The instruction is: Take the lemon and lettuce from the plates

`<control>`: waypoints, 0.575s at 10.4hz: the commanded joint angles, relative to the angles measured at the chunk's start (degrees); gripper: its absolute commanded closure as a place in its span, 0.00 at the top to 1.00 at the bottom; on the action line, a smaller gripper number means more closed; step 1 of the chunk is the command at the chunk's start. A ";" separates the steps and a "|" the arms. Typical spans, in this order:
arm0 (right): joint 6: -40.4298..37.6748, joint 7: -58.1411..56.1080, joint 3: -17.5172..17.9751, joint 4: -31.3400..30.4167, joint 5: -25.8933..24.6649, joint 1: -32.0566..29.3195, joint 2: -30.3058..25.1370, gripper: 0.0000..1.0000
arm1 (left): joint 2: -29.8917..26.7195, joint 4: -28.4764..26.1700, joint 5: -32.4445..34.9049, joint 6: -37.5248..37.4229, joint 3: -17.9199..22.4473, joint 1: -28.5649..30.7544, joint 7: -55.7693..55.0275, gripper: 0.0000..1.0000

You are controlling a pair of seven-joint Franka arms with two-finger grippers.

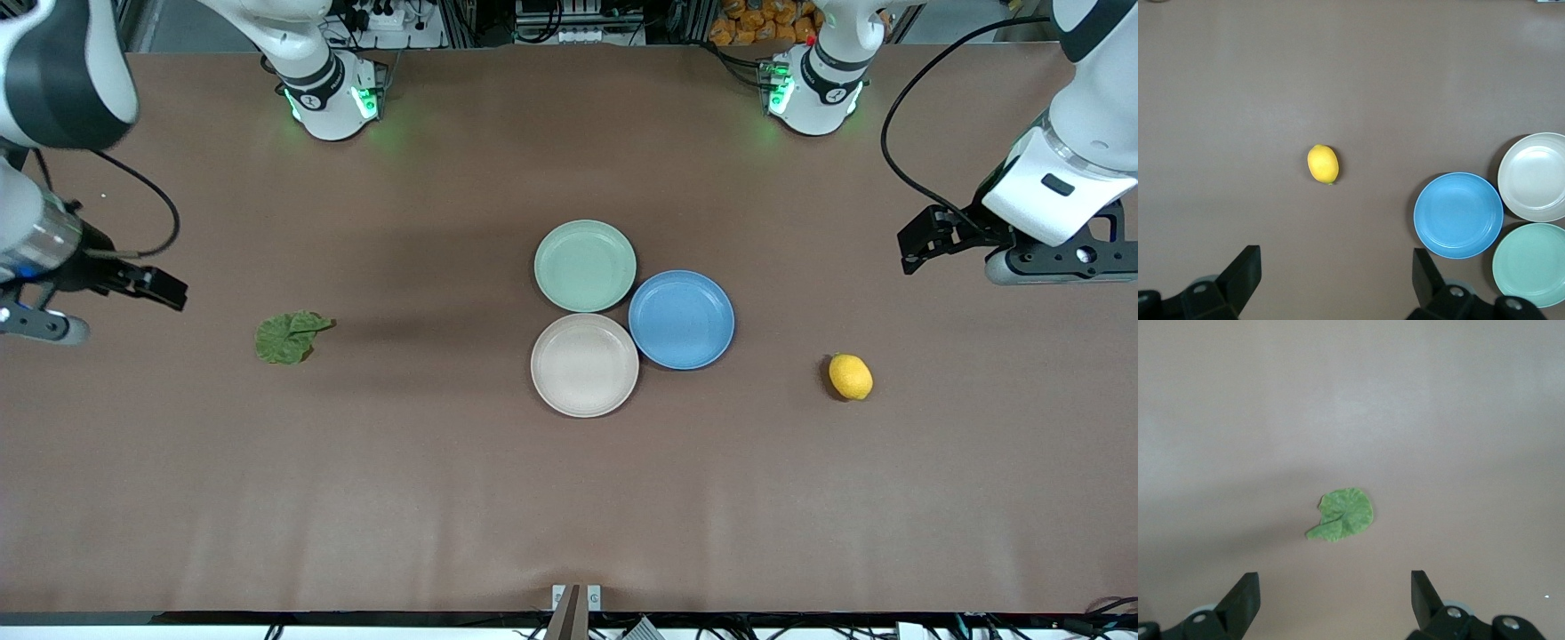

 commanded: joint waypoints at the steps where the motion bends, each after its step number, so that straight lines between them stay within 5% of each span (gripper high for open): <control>1: -6.98 -7.48 -4.94 5.15 6.08 3.01 -2.39 1.00 | -0.70 -0.11 -1.62 -1.57 0.41 -0.13 1.84 1.00; 2: -7.52 -8.28 -7.66 5.24 7.14 4.51 -3.70 1.00 | -0.70 -0.02 -1.71 -2.01 0.41 -0.05 1.92 1.00; 6: -13.15 -10.40 -9.52 10.43 8.47 4.78 -5.81 1.00 | -0.79 0.42 -3.21 -2.98 0.68 -0.05 1.83 1.00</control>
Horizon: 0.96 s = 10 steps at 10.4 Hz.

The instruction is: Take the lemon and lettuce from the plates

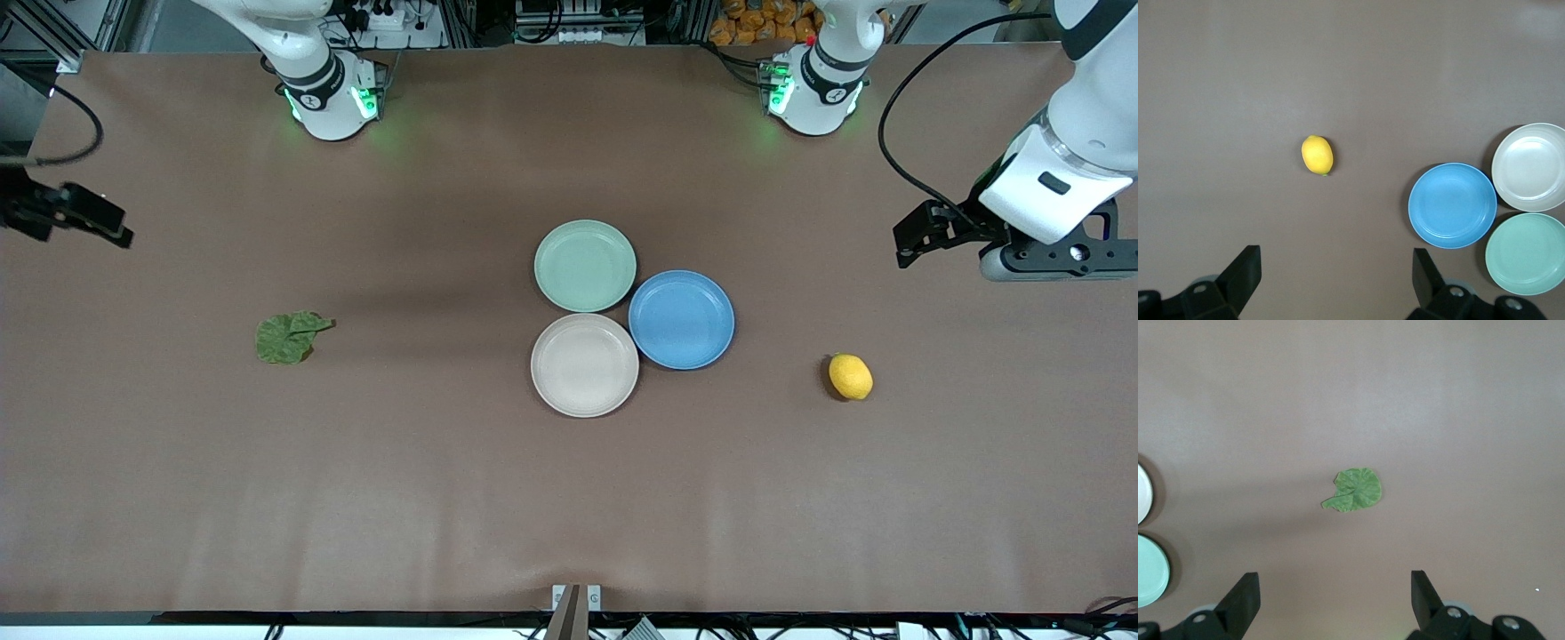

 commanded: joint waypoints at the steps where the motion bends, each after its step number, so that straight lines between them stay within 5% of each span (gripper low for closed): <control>1: -1.65 -1.15 -3.61 1.78 1.39 1.84 -2.07 1.00 | -0.69 0.31 -1.80 -1.37 0.66 -0.04 1.75 1.00; 10: 1.60 -1.15 -5.47 -1.12 0.42 2.11 -1.63 1.00 | -0.69 0.40 -1.27 -1.37 0.66 -0.04 1.75 1.00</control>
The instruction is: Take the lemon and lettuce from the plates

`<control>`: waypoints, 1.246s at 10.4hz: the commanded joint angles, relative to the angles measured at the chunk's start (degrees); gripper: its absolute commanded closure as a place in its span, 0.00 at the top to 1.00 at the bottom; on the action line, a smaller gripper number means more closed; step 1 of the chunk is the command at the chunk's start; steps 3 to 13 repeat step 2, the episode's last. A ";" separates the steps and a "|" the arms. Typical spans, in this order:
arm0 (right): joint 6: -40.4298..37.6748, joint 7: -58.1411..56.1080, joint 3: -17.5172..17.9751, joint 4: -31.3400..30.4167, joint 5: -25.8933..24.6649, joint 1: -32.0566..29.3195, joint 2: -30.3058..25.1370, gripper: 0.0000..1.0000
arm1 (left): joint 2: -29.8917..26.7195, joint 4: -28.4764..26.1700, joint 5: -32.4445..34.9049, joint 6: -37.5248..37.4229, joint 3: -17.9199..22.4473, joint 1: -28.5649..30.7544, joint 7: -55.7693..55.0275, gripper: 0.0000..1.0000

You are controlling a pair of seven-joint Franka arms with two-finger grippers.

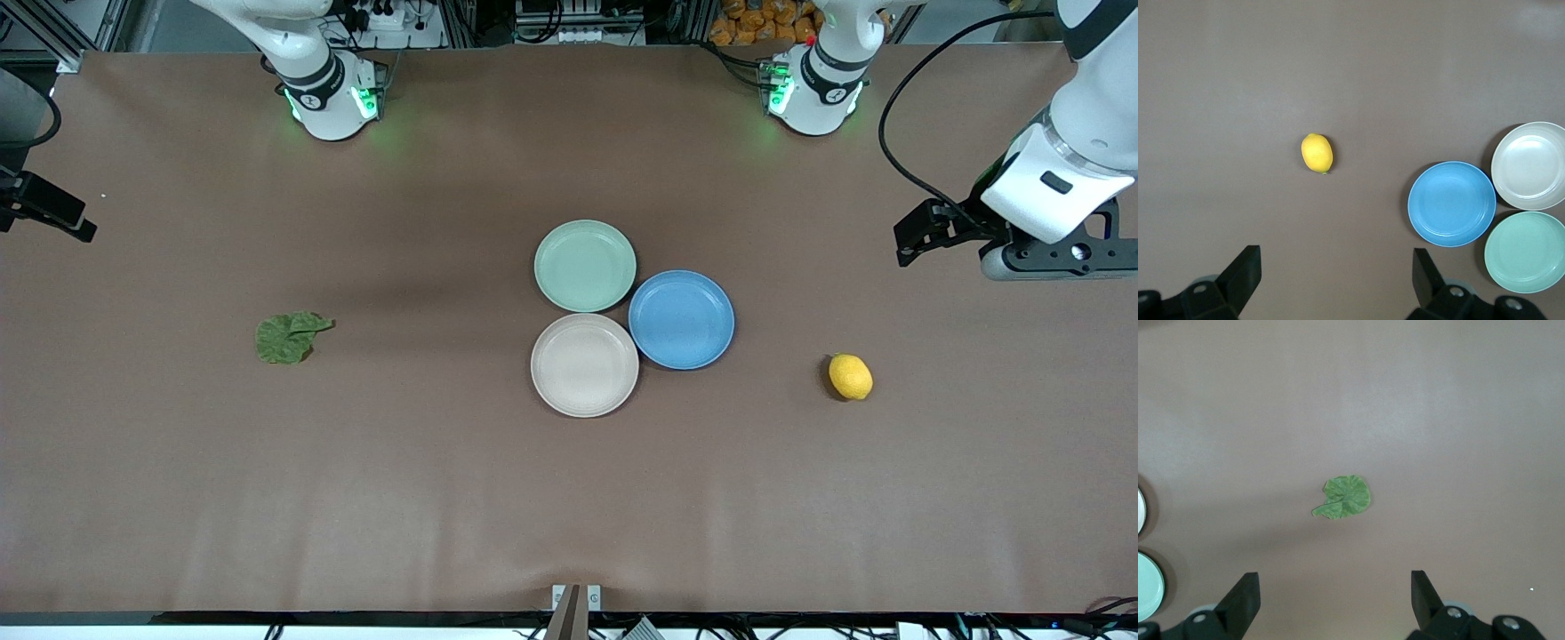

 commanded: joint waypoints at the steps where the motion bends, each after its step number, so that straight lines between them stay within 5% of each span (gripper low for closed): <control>1: 0.40 -0.49 -1.37 -0.75 0.21 0.85 -0.48 1.00 | -0.74 0.26 -1.08 -1.04 0.49 0.04 1.75 1.00; 13: 0.40 -0.49 -1.72 -1.53 0.21 0.85 -0.57 1.00 | -0.74 0.26 -0.99 -1.04 0.57 -0.04 1.75 1.00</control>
